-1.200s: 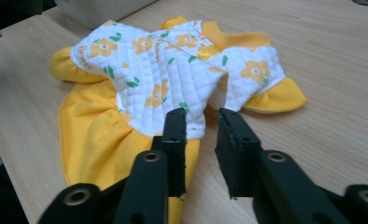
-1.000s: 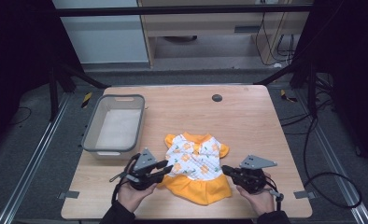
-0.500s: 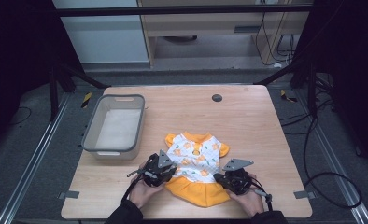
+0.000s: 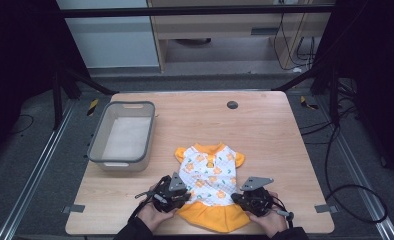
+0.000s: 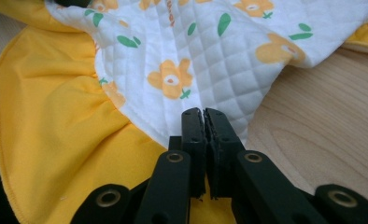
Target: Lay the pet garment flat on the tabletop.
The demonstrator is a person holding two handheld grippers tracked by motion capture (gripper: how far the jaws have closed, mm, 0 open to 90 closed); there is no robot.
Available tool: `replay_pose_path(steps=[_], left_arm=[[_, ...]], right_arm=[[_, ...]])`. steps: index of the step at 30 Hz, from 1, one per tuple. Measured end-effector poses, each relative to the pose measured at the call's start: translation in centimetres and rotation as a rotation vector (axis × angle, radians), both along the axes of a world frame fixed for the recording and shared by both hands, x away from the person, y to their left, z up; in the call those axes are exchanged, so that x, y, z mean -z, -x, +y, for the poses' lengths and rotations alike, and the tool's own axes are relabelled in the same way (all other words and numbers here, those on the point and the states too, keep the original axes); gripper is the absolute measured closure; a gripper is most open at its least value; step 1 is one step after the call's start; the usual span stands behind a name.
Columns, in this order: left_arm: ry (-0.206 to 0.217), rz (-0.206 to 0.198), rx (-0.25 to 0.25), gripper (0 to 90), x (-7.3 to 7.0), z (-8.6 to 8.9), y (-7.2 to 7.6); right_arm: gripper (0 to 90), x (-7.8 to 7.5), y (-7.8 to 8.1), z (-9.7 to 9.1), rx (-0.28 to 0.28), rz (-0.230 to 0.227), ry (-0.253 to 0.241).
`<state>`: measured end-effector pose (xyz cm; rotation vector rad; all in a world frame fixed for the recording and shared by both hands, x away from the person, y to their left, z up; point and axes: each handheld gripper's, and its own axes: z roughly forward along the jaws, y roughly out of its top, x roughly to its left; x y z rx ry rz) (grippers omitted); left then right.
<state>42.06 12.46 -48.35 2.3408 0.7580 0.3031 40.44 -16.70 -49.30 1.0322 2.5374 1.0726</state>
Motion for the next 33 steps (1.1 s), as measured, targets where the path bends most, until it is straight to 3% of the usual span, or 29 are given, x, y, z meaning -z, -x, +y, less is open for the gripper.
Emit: replay_pose_path(steps=[2, 5, 8, 13, 16, 18, 21, 23, 25, 28, 31, 33], left_arm=[[0.021, -0.013, -0.012, 69.9, -0.4, 0.3, -0.2], [0.074, -0.032, -0.043, 64.8, -1.4, 1.1, -0.7], [0.116, -0.065, -0.085, 59.7, -2.4, 1.9, -1.7], [0.167, -0.107, -0.165, 53.9, -3.7, 2.6, -4.2], [0.146, -0.146, -0.209, 51.8, -3.9, 2.4, -6.1], [0.167, -0.142, -0.23, 51.0, -3.8, 2.4, -7.1], [0.134, -0.168, -0.266, 48.8, -3.3, 2.1, -9.0], [0.138, -0.171, -0.287, 48.4, -2.7, 1.9, -10.0], [0.123, -0.163, -0.308, 47.4, -1.8, 1.8, -11.0], [0.06, -0.127, -0.332, 47.2, -0.2, 1.7, -12.1], [0.057, -0.086, -0.334, 47.0, 0.8, 1.7, -12.6], [0.059, -0.088, -0.327, 47.1, 1.0, 1.7, -12.6]], right_arm=[[84.6, -0.2, 0.0, 0.0, 0.007, -0.01, -0.01], [82.1, -0.8, -0.2, -0.6, 0.018, -0.058, -0.064], [76.9, -1.7, -0.6, -1.3, 0.064, -0.103, -0.12], [67.7, -2.8, -2.4, -2.3, 0.145, -0.16, -0.146], [63.0, -3.3, -3.8, -2.8, 0.189, -0.178, -0.152], [61.1, -3.4, -5.1, -3.0, 0.22, -0.18, -0.146], [59.4, -3.0, -6.9, -3.2, 0.259, -0.178, -0.115], [59.3, -2.6, -8.3, -3.2, 0.291, -0.166, -0.11], [59.3, -2.0, -9.4, -3.2, 0.313, -0.15, -0.103], [58.6, -0.9, -10.9, -3.2, 0.35, -0.118, -0.079], [57.7, 0.2, -11.9, -3.1, 0.356, -0.093, -0.065], [57.6, 0.8, -12.1, -3.1, 0.353, -0.082, -0.032]])
